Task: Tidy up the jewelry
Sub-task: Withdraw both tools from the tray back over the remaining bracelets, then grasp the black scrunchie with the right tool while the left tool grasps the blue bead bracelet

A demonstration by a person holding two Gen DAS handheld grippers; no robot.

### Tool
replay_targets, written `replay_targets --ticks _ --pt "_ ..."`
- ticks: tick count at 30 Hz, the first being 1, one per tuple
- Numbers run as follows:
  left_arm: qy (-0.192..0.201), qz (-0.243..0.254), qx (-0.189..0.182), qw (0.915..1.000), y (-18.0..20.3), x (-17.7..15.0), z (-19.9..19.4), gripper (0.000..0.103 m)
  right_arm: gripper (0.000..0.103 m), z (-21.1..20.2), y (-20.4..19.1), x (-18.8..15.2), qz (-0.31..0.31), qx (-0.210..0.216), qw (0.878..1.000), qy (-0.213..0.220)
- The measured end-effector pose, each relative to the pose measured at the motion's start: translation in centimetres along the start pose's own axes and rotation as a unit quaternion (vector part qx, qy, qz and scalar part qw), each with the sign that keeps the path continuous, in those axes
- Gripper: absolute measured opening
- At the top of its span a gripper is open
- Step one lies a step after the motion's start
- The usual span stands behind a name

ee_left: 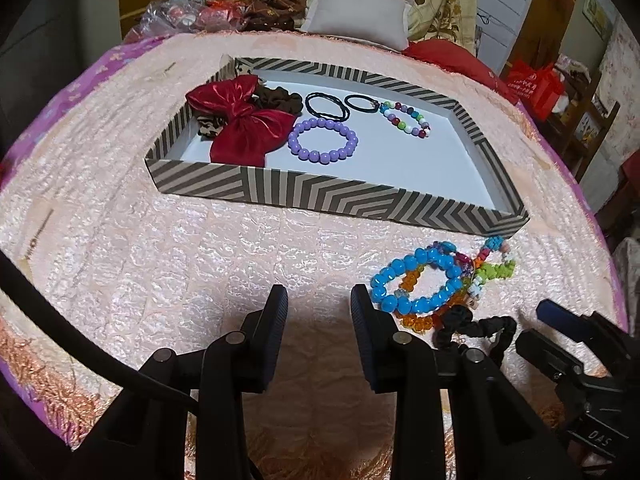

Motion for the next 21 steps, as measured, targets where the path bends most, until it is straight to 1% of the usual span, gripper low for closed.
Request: replay_targets --ticks 3,5,7,9,13,16,20,21 --pt "-0.001 -0.001 -0.019 0.9998 -0.3 0.5 -0.1 0.030 0.056 0.1 0.1 0.1 -0.001 -0.001 1.000 0.000" --pt "-0.006 0.009 -0.034 0.9994 0.0 0.8 -0.1 0.030 0.056 0.1 0.2 0.1 0.002 0.000 1.000 0.000" --pt "-0.012 0.021 -0.059 0.9980 0.5 1.2 -0.2 0.030 0.056 0.1 0.3 0.0 0.003 0.001 1.000 -0.002" --pt "-0.021 0.032 -0.069 0.9969 1.0 1.5 0.1 0.031 0.056 0.1 0.4 -0.1 0.004 0.001 1.000 -0.004" --pt "-0.038 0.061 -0.067 0.9952 1.9 1.7 0.8 0.031 0.056 0.0 0.5 0.0 0.006 0.005 1.000 -0.004" --pt "-0.045 0.068 -0.061 0.9948 2.2 1.7 1.3 0.031 0.056 -0.1 0.6 0.0 0.009 0.010 1.000 -0.003" --pt "-0.060 0.070 -0.079 0.9927 2.4 1.8 2.1 0.031 0.056 0.0 0.6 0.2 0.009 0.013 1.000 -0.004" --pt "-0.061 0.071 -0.077 0.9927 2.4 1.9 2.2 0.031 0.056 0.0 0.6 0.2 0.008 0.013 1.000 -0.005"
Point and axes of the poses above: each gripper's, at about its wrist camera, not at the fingertips, and z roughly the way its jaws point, y to its right, x to its top, the point moved 1 cm from there along z, roughly the way its jaws point, and after that the axes turned 11 degrees about -y, right-handed, at the moved point
